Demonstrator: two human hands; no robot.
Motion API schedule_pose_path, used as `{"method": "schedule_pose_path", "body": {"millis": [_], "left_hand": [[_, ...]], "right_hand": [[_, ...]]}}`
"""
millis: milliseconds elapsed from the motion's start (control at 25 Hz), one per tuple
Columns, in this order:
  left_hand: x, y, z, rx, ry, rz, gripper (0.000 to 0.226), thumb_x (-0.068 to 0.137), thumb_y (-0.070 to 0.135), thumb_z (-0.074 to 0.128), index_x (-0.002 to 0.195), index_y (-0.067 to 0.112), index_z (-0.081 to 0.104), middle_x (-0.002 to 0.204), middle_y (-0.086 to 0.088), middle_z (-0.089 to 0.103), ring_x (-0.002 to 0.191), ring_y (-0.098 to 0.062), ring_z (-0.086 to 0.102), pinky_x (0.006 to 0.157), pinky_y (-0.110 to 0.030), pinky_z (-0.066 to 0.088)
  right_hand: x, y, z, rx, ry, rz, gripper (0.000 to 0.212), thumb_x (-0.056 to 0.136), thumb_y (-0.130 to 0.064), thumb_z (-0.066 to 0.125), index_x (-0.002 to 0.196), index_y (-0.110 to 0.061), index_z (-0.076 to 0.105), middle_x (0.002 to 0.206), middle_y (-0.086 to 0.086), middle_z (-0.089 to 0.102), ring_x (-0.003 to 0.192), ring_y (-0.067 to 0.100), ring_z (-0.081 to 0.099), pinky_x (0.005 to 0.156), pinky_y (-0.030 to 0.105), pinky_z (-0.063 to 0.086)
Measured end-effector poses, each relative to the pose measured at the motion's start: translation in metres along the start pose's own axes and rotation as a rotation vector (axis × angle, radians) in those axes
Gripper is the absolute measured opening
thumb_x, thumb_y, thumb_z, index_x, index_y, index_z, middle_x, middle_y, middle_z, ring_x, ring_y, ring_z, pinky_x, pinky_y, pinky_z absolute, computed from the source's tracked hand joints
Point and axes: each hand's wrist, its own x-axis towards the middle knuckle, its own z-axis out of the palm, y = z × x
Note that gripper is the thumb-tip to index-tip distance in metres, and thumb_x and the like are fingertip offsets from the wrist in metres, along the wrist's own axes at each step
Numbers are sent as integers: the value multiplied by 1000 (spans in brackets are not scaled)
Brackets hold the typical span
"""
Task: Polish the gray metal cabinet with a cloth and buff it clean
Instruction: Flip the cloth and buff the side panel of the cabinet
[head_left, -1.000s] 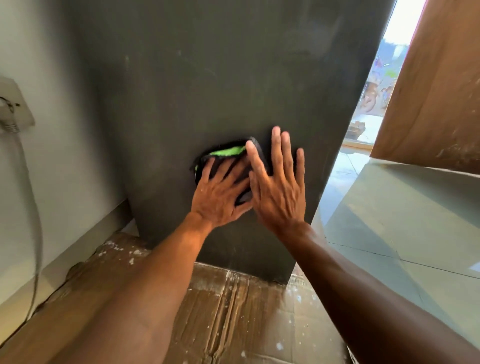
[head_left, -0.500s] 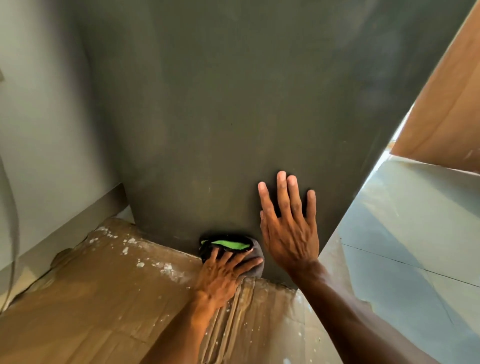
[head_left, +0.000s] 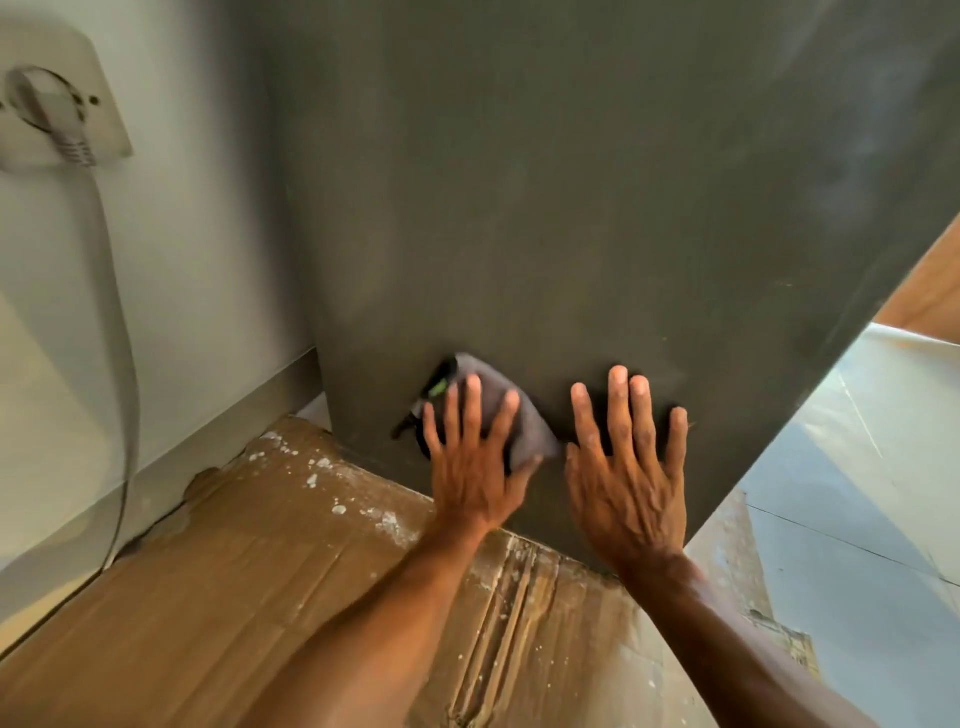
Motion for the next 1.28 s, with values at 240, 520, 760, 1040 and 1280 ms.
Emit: {"method": "schedule_pose_path", "body": {"millis": [240, 520, 760, 1040, 1280], "left_hand": [[83, 2, -34, -234, 343, -482, 74, 101, 61, 27, 163, 20, 21, 170, -15, 16, 158, -31, 11, 125, -56, 14], [61, -18, -16, -538, 343, -1095, 77, 98, 68, 24, 165, 30, 13, 173, 1, 5, 159, -21, 6, 126, -55, 12], [0, -77, 17, -731, 280, -1346, 89, 97, 70, 30, 165, 17, 5, 172, -12, 5, 158, -28, 11, 128, -46, 13], [-9, -50, 26, -777, 267, -1392, 112, 78, 96, 18, 164, 27, -1, 173, -7, 2, 158, -28, 12, 126, -51, 19], [-43, 76, 33, -668, 63, -1264, 82, 103, 68, 12, 162, 12, 5, 171, -11, -5, 157, -12, -13, 127, -43, 13]], "right_hand": [[19, -14, -10, 48, -11, 76, 61, 106, -28, 43, 161, -15, 23, 169, 13, -2, 157, 28, 0, 125, 55, 5], [57, -32, -16, 42, 21, 90, 68, 101, -28, 50, 161, -12, 23, 168, 17, 1, 157, 30, -6, 124, 57, 0], [55, -58, 11, 32, 88, 116, 71, 100, -27, 50, 161, -9, 17, 167, 17, 0, 157, 32, -5, 123, 59, -5], [48, -86, 19, 28, -11, 71, 70, 100, -25, 45, 163, -15, 16, 169, 15, -7, 157, 29, -7, 124, 57, -6], [40, -44, -6, 97, -189, -176, 80, 98, -58, 44, 162, -17, 20, 169, 12, -4, 157, 25, -4, 125, 45, -7]]}}
